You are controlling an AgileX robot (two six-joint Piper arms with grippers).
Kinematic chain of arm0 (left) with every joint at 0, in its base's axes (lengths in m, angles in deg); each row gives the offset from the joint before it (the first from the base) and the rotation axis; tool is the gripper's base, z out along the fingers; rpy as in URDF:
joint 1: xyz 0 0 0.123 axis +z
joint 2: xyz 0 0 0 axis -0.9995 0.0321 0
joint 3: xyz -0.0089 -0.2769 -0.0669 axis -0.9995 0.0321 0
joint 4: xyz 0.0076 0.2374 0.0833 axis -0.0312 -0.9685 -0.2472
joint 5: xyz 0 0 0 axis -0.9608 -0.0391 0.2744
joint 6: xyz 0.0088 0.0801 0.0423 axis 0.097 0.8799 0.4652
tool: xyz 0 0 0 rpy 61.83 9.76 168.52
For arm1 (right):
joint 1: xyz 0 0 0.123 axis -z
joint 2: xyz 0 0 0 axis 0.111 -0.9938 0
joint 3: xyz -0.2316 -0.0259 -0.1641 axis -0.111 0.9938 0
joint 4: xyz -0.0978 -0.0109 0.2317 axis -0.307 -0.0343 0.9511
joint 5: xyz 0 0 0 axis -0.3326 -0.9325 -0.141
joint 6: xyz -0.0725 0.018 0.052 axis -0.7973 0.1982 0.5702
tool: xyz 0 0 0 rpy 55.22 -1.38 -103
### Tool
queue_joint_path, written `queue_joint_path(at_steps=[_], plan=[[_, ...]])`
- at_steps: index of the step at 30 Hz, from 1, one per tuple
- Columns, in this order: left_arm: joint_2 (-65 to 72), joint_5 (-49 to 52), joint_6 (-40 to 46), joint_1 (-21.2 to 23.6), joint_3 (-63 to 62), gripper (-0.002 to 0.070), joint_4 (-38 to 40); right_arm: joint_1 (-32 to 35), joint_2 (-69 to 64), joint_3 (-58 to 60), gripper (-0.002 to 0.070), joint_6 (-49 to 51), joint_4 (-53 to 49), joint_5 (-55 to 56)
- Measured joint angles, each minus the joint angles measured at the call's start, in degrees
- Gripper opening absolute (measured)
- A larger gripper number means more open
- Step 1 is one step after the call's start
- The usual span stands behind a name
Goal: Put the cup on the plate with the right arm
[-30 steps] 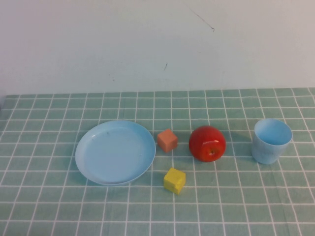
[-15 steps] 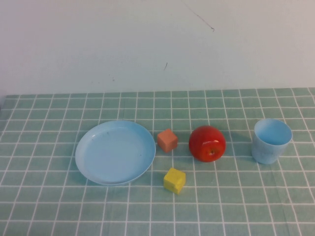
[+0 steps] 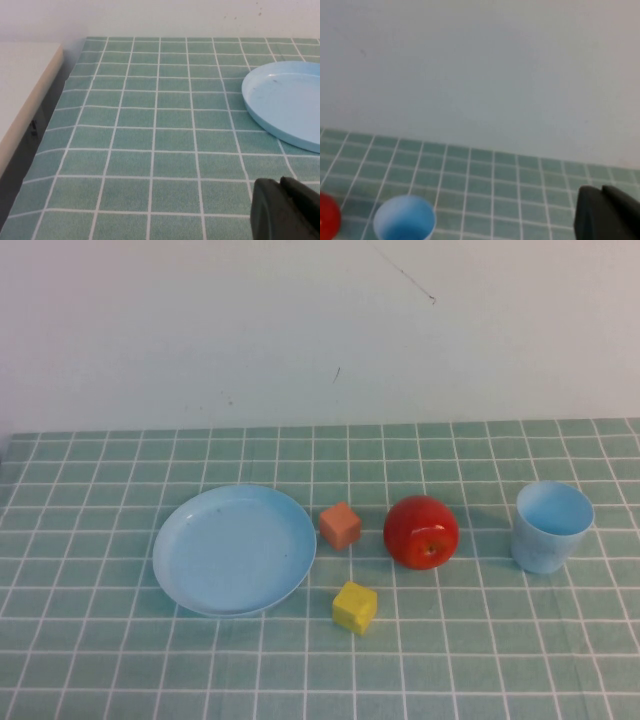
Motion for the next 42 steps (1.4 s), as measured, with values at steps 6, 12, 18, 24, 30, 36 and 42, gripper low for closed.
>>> queue_joint_path(at_steps=[6,12,18,24,30,36,42], plan=[[0.00,0.00,0.00,0.00,0.00,-0.0003,0.00,0.00,-13.56,-8.34,-0.0002,-12.94,9.85,-13.14],[0.00,0.00,0.00,0.00,0.00,-0.0003,0.00,0.00,-31.49,-24.71,0.0011,-15.53,11.20,-27.89],[0.00,0.00,0.00,0.00,0.00,-0.0003,0.00,0.00,-46.22,-35.79,0.0223,-16.52,16.94,-31.04],[0.00,0.00,0.00,0.00,0.00,-0.0003,0.00,-0.10,-58.35,-44.54,0.0403,-22.24,22.62,-35.76],[0.00,0.00,0.00,0.00,0.00,-0.0003,0.00,-1.78,-66.93,-48.08,0.0419,-23.46,20.58,-38.31],[0.00,0.00,0.00,0.00,0.00,-0.0003,0.00,-4.31,-72.57,-48.21,0.0419,-23.04,17.59,-38.83],[0.00,0.00,0.00,0.00,0.00,-0.0003,0.00,-6.11,-77.34,-48.31,0.0410,-22.92,15.55,-38.10]])
